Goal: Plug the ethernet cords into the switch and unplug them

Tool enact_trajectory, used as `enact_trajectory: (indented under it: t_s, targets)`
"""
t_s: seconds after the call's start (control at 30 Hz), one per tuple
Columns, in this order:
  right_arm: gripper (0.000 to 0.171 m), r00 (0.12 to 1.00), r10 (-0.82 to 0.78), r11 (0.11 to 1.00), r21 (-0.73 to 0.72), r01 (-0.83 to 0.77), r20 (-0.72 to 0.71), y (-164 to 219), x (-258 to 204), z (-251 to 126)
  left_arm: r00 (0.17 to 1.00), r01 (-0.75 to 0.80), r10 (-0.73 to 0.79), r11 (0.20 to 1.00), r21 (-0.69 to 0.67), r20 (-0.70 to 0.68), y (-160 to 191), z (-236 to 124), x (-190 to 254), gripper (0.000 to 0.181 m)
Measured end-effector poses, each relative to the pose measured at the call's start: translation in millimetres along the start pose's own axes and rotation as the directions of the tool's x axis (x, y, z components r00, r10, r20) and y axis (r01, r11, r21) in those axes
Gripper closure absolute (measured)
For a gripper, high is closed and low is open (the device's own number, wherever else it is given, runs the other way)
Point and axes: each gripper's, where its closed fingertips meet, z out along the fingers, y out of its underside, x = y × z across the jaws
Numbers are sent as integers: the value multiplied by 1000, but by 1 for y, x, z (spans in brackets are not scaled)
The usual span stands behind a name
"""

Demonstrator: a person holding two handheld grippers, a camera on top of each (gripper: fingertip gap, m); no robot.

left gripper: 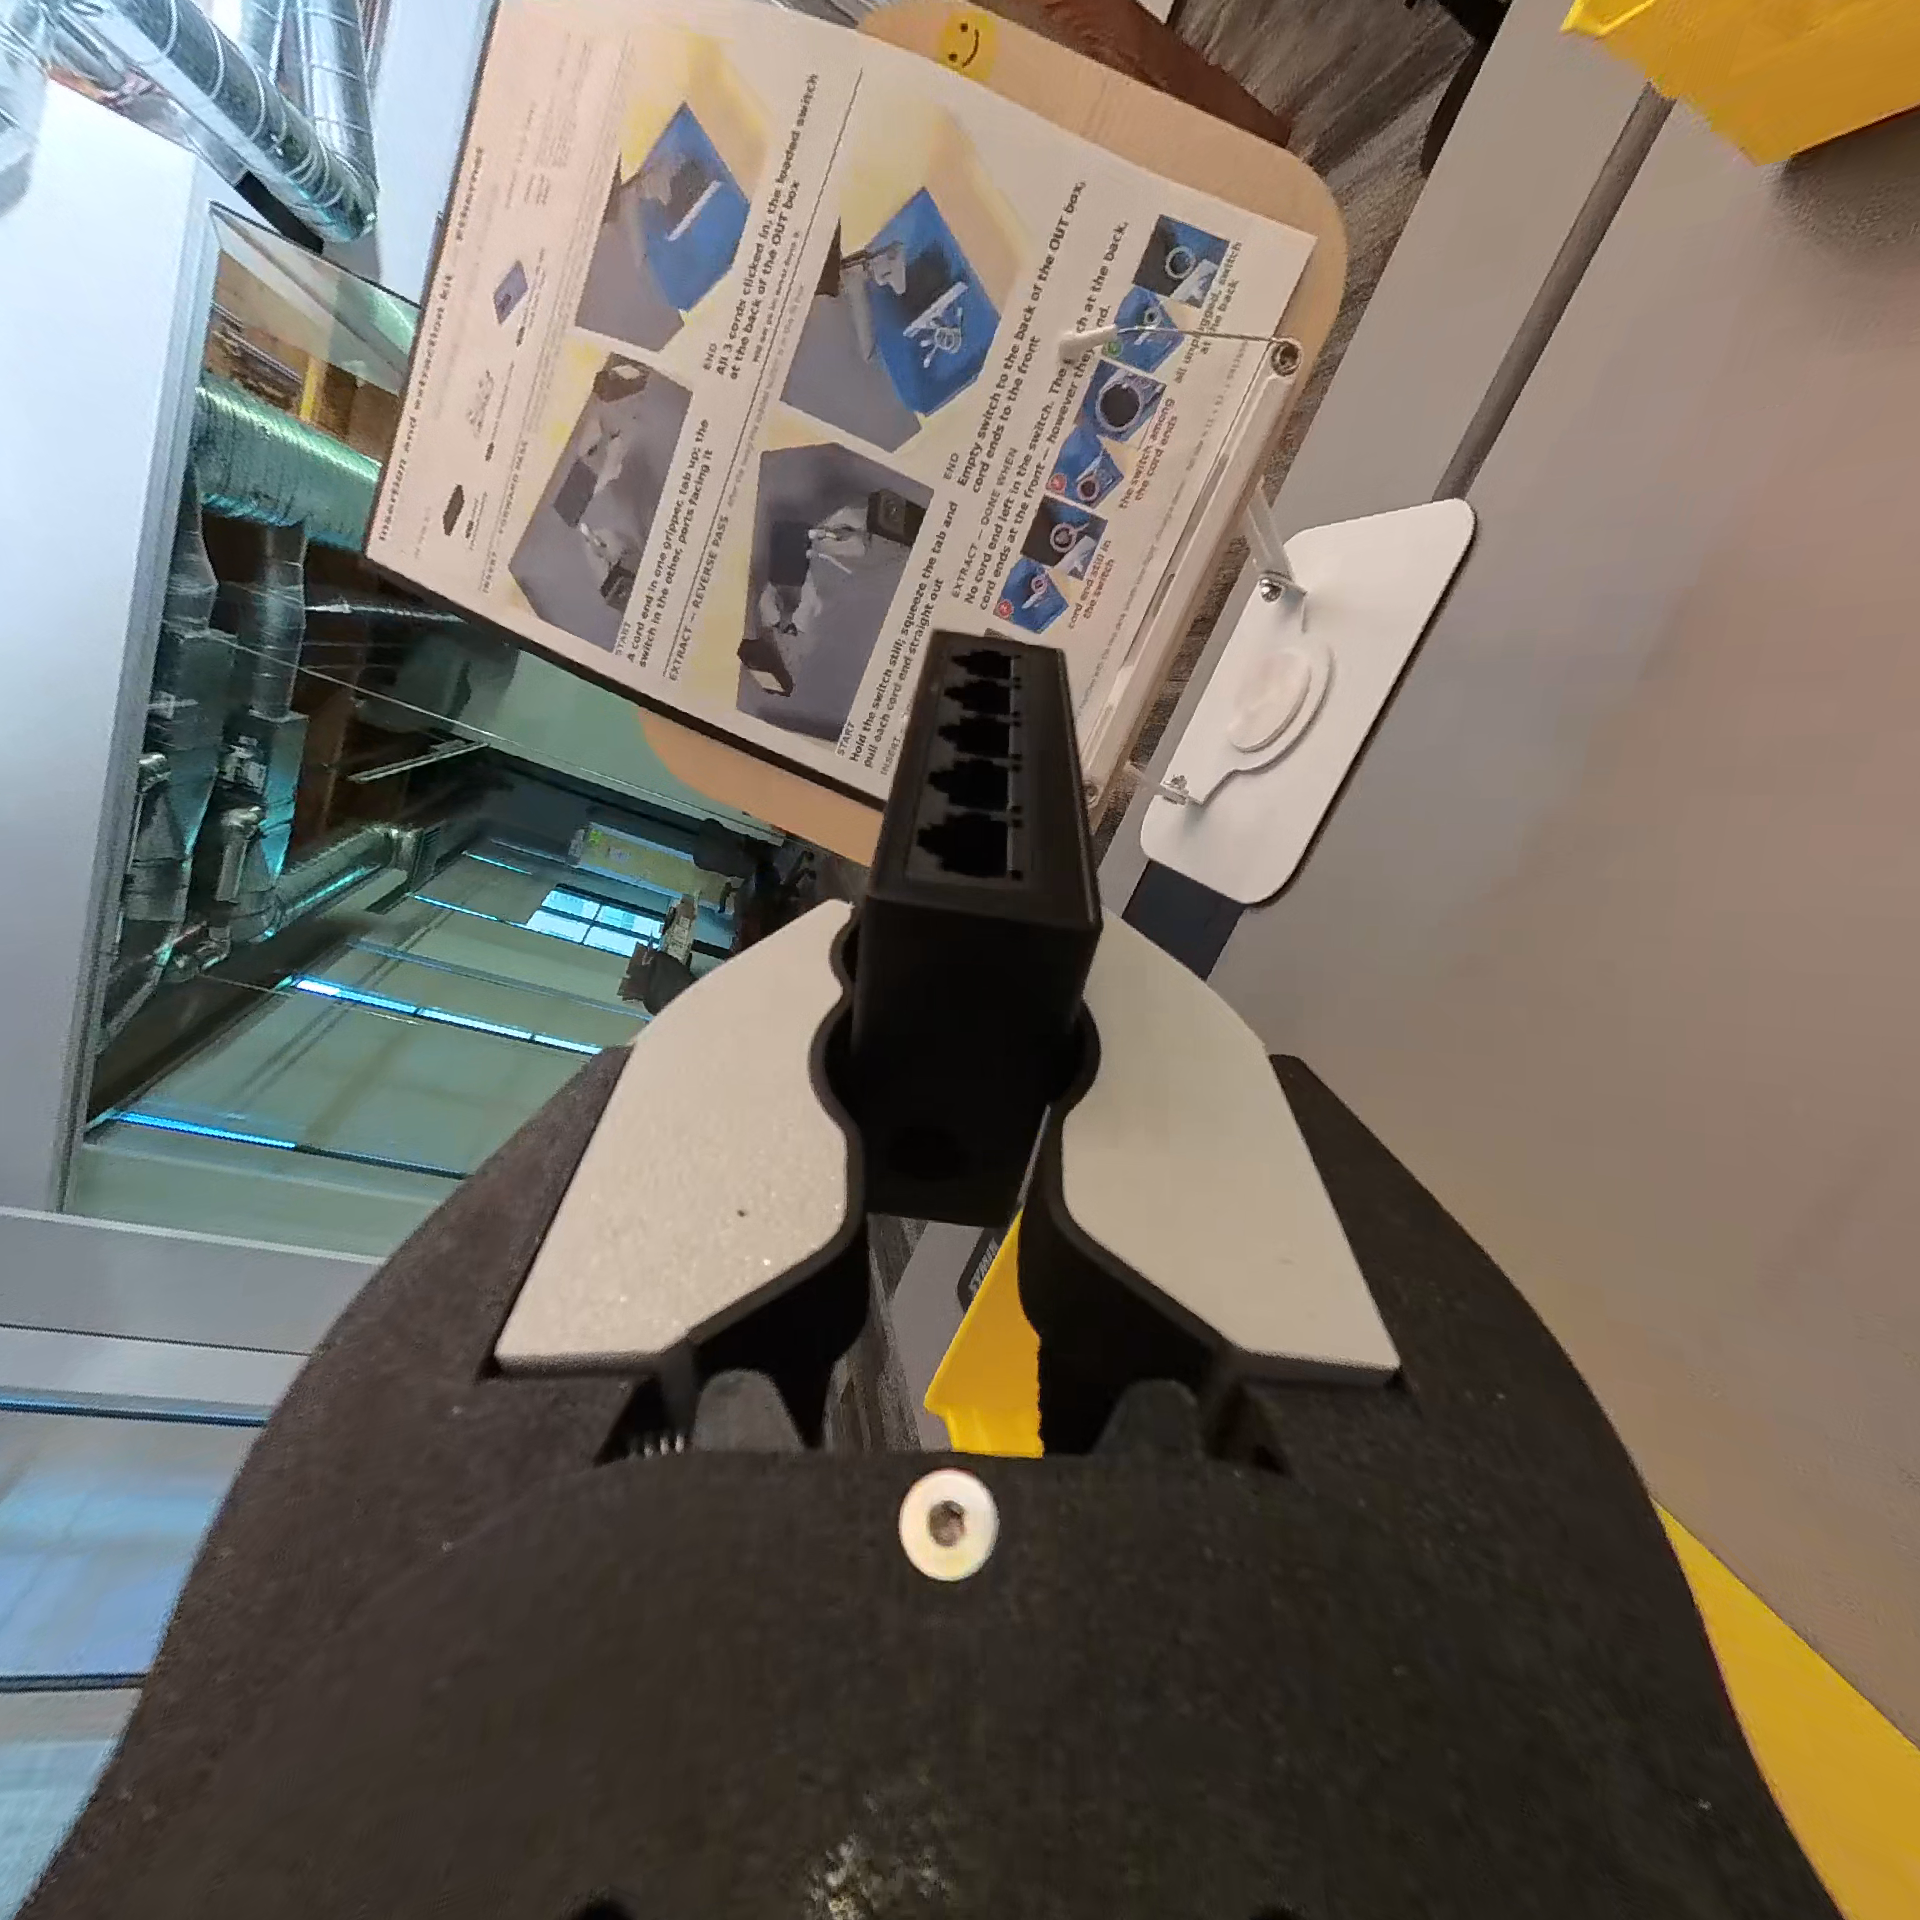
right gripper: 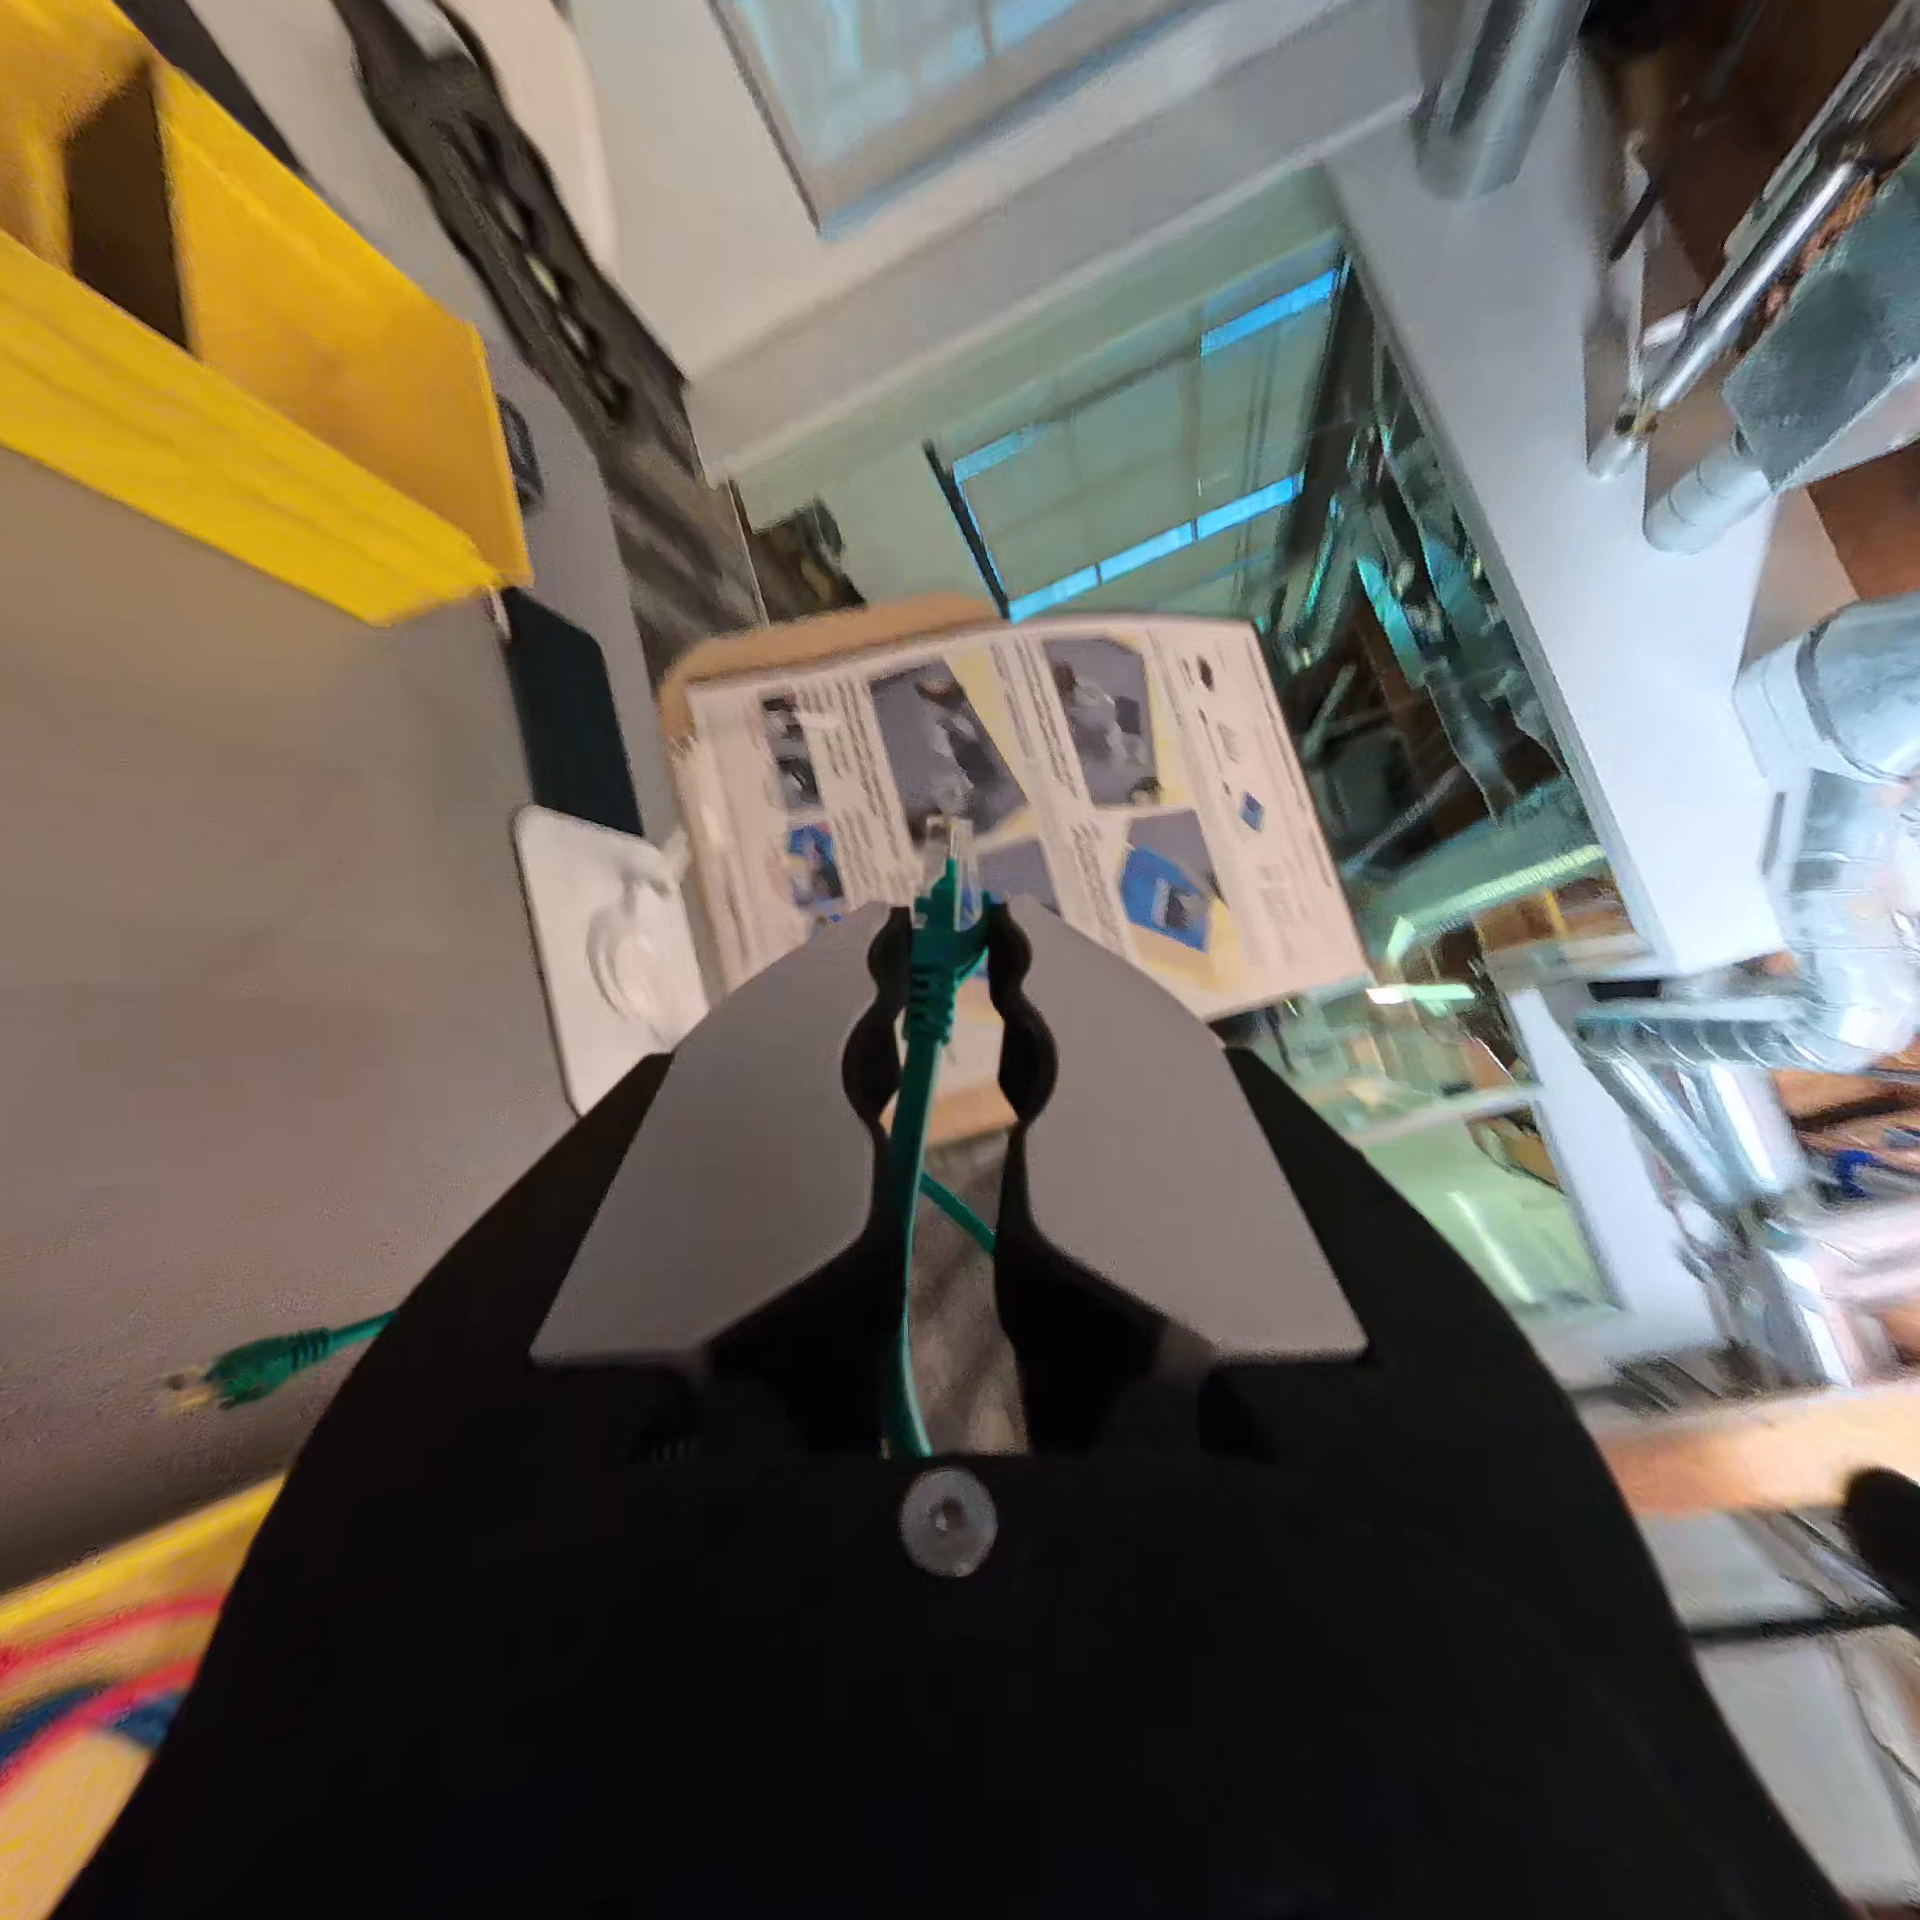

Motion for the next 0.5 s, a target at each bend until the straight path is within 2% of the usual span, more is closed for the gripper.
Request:
enact_trajectory:
  t_s: [0.07,0.23,0.37,0.5]
  targets:
    - [155,998,-58,993,-102,59,10,2,27,-1,1000,6,-6,1000,-6,-2,1,-1,-2,151]
    - [156,997,-60,949,-308,69,40,24,74,-17,1000,8,-8,1000,18,-14,-8,-9,0,151]
    - [156,998,7,900,-434,24,70,57,70,-27,999,14,-13,999,46,-32,-17,-16,2,151]
    - [155,986,128,861,-506,-59,103,94,36,-29,999,19,-16,998,67,-42,-25,-23,3,151]
